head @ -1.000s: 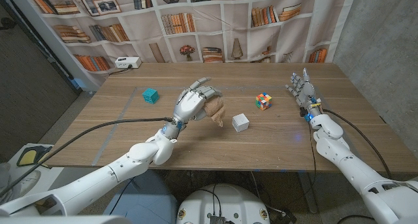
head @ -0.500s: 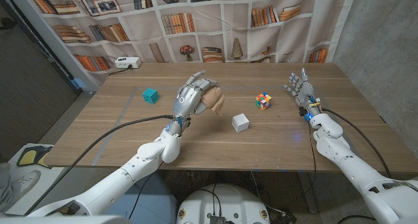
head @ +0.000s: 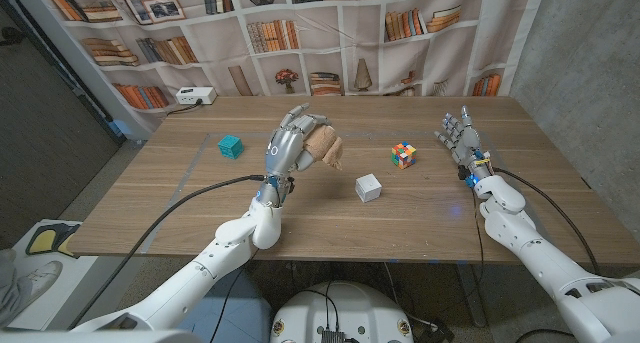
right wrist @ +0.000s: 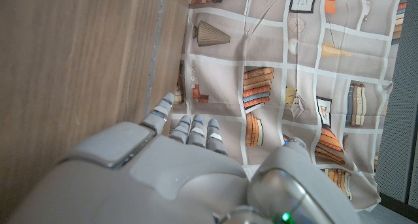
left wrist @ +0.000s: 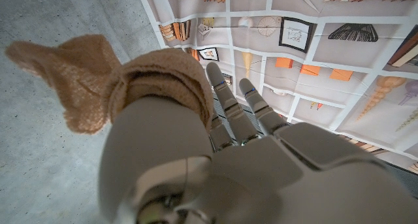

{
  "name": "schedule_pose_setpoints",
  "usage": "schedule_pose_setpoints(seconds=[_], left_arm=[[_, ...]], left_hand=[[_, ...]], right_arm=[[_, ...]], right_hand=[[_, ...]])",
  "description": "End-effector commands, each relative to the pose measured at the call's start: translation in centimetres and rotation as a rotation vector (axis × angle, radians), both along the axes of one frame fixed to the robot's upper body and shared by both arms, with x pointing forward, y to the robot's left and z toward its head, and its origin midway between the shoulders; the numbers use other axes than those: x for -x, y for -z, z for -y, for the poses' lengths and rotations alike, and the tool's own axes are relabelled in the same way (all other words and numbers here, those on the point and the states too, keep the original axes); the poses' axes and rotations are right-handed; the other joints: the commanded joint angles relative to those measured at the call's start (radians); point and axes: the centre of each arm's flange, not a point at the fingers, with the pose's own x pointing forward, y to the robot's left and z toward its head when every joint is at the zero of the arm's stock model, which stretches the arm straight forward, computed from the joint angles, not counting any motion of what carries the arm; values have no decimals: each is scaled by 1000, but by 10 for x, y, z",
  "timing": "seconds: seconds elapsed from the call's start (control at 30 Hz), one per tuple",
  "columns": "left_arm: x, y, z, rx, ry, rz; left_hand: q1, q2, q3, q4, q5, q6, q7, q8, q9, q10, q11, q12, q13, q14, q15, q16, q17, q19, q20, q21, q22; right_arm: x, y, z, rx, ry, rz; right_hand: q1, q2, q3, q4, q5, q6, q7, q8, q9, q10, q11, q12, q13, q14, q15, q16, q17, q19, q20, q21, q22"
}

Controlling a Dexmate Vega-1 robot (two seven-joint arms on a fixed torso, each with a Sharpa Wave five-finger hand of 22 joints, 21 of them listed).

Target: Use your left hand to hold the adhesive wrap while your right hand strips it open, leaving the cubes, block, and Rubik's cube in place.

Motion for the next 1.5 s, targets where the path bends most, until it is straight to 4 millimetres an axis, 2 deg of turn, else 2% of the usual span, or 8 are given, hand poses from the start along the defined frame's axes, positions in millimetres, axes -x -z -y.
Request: schedule_pose_setpoints(seconds=[0.03,0.53,0.9,1.1,1.33,1.47,1.5], left_arm=[[6,-9,-8,77,22,-28],[12,-24,-23,131,15,-29],[-2,-31,-39,274,77,-73],[-13,-34,-47,365,136,-118],[-24,-33,-51,413,170,-145],[-24,-33,-50,395,159,-135],[-24,-33,-50,391,158,-132]], left_hand=[[-5,2,13,0,-2,-2,-5,6,1,0,-2,9,116,-2,-4,-5,6,0,-2,8,5],[-10,0,19,1,-2,2,-7,15,-6,3,-2,19,114,-1,-6,-9,17,-2,-2,15,4],[-12,0,22,1,-3,3,-4,19,-10,0,-2,21,110,-1,-4,-12,23,-6,0,19,4],[-12,-13,2,-13,-6,14,-14,28,-16,10,-3,33,112,19,-4,15,51,-6,-4,26,4],[-77,-41,-42,8,-12,-10,-27,21,-28,-10,-6,20,91,1,5,-10,30,-9,-10,31,2],[-112,-39,-48,22,-11,-35,-23,12,-39,-38,-3,-13,62,-22,1,-43,2,-15,-3,32,-2],[-124,-40,-50,27,-11,-59,-18,0,-45,-47,-2,-26,50,-25,0,-49,-3,-15,-2,33,-3]], right_arm=[[-2,5,-4,-2,-11,-6],[-1,6,-2,2,-7,-18],[6,-1,4,1,12,-10],[9,-3,5,9,16,-12],[10,-4,6,8,21,-14],[8,-2,6,5,21,-14],[8,-1,6,8,21,-15]], right_hand=[[1,8,-1,-7,-3,5,1,0,2,6,-1,4,3,3,-6,-1,1,1,7,0,1],[2,8,-1,-8,-4,4,1,0,2,5,2,3,3,3,-7,-2,1,1,9,-1,1],[2,8,-1,-9,-4,5,2,0,3,7,0,4,3,3,-6,-2,1,1,10,-2,1],[2,9,-1,-9,-4,4,1,-1,3,8,1,4,3,3,-6,-2,1,1,11,-2,2],[2,8,-1,-10,-4,5,1,0,3,8,2,4,3,4,-6,-2,1,1,10,-3,2],[3,8,-1,-10,-4,7,3,1,3,10,5,4,3,5,-5,-2,1,2,10,-3,2],[3,8,-1,-11,-4,7,2,1,3,10,5,4,3,5,-5,-2,1,3,9,-2,2]])
